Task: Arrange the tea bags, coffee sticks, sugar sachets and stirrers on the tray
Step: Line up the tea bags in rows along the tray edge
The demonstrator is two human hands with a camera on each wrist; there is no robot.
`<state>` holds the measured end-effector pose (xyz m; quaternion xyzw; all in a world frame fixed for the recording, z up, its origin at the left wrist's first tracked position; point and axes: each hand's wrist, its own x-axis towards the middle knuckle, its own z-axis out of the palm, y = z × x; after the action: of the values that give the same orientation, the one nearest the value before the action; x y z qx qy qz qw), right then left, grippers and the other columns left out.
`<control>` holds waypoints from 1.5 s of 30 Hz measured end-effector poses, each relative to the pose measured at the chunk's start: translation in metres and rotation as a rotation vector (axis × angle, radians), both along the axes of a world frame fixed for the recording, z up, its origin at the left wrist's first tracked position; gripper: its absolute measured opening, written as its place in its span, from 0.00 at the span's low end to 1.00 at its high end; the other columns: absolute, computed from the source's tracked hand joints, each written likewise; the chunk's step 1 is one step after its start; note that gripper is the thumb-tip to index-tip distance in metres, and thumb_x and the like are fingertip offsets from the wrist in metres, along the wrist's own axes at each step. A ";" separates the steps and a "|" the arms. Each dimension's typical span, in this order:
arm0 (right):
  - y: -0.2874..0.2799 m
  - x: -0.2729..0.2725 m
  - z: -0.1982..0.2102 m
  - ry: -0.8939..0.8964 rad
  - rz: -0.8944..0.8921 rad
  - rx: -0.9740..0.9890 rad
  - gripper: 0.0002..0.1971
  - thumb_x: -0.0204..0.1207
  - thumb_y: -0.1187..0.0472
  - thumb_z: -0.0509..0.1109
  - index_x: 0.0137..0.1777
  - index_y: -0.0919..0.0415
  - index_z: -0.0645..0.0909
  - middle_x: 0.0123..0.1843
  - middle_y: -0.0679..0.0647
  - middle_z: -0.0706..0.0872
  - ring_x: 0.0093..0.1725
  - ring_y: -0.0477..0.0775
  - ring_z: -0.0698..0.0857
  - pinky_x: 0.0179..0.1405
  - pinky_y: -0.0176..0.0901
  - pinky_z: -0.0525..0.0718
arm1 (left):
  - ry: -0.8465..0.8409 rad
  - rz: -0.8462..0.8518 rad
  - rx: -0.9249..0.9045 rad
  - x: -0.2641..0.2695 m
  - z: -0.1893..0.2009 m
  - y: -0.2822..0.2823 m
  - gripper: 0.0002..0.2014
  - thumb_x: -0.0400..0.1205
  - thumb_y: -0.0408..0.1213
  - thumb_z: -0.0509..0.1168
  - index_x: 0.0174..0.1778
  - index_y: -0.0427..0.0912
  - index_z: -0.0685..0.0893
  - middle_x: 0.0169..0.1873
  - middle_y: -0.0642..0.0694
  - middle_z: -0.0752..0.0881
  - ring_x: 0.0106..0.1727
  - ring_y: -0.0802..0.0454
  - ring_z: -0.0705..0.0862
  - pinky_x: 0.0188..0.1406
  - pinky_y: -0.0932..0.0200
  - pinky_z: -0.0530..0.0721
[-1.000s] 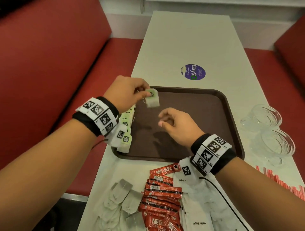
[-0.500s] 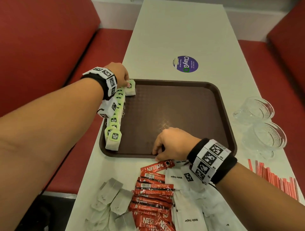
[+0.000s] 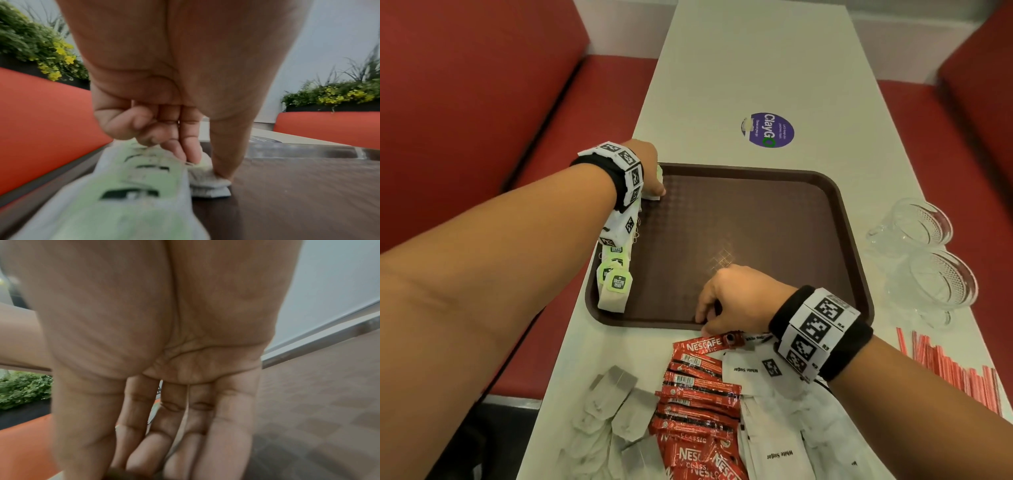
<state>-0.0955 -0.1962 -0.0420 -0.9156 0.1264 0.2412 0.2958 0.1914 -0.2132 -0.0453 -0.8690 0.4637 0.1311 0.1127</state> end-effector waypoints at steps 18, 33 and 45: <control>0.099 -0.022 0.016 -0.177 0.073 -0.103 0.25 0.69 0.39 0.80 0.64 0.46 0.85 0.57 0.46 0.86 0.59 0.52 0.80 0.58 0.52 0.82 | 0.393 -0.138 -0.288 -0.143 0.054 0.244 0.07 0.77 0.51 0.74 0.49 0.58 0.88 0.42 0.63 0.88 0.41 0.65 0.84 0.46 0.59 0.83; 0.140 -0.036 0.004 -0.264 -0.005 -0.204 0.03 0.80 0.48 0.70 0.47 0.43 0.81 0.52 0.44 0.86 0.56 0.50 0.80 0.64 0.53 0.72 | 0.333 -0.014 -0.265 -0.180 0.007 0.307 0.07 0.78 0.48 0.72 0.49 0.55 0.91 0.43 0.56 0.90 0.44 0.60 0.86 0.52 0.56 0.85; 0.120 -0.037 0.026 -0.532 -0.396 0.127 0.10 0.78 0.62 0.62 0.37 0.53 0.66 0.36 0.56 0.85 0.34 0.58 0.80 0.33 0.53 0.79 | 0.299 -0.061 -0.717 -0.178 0.045 0.279 0.06 0.85 0.41 0.66 0.48 0.51 0.88 0.39 0.57 0.89 0.41 0.56 0.84 0.46 0.51 0.84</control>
<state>-0.1327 -0.0760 -0.0155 -0.8838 0.2050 -0.0613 0.4160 0.0133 0.0663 -0.0003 -0.8103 0.5172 0.0822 -0.2631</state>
